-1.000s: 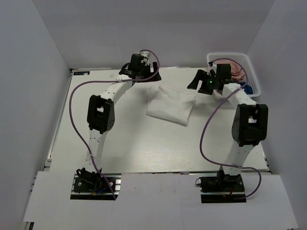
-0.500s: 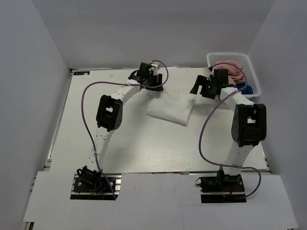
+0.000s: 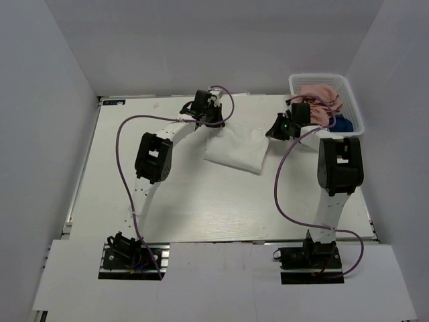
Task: Fold and stack the t-shirts
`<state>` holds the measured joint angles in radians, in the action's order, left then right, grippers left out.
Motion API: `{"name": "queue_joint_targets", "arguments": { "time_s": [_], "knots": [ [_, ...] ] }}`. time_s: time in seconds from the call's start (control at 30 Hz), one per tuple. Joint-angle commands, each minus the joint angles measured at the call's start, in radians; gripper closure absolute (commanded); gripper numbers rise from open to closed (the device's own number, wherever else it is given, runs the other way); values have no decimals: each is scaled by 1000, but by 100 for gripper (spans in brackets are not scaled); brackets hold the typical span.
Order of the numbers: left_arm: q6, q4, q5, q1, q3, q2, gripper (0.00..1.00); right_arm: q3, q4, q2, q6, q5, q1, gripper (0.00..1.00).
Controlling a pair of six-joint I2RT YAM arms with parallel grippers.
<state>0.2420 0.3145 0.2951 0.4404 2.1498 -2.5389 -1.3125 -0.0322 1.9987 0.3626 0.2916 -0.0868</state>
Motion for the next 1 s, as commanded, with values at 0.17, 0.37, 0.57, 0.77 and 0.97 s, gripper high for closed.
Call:
{"name": "queue_joint_targets", "arguments": {
  "time_s": [0.17, 0.37, 0.57, 0.77, 0.97],
  "knots": [
    [23, -119, 1, -2, -184, 248, 100, 19, 149, -95, -14, -6, -34, 100],
    [23, -173, -40, -2, -333, 413, 100, 55, 146, -175, -57, -15, -62, 100],
    [32, -209, -82, -2, -462, 539, 100, 85, 172, -248, -50, -20, -82, 100],
    [43, -200, -114, -20, -429, 497, 100, 35, 141, -203, -31, -48, -83, 100],
    [43, -152, -246, -20, -248, 312, 100, -79, 43, -61, -22, -141, -77, 100]
  ]
}}
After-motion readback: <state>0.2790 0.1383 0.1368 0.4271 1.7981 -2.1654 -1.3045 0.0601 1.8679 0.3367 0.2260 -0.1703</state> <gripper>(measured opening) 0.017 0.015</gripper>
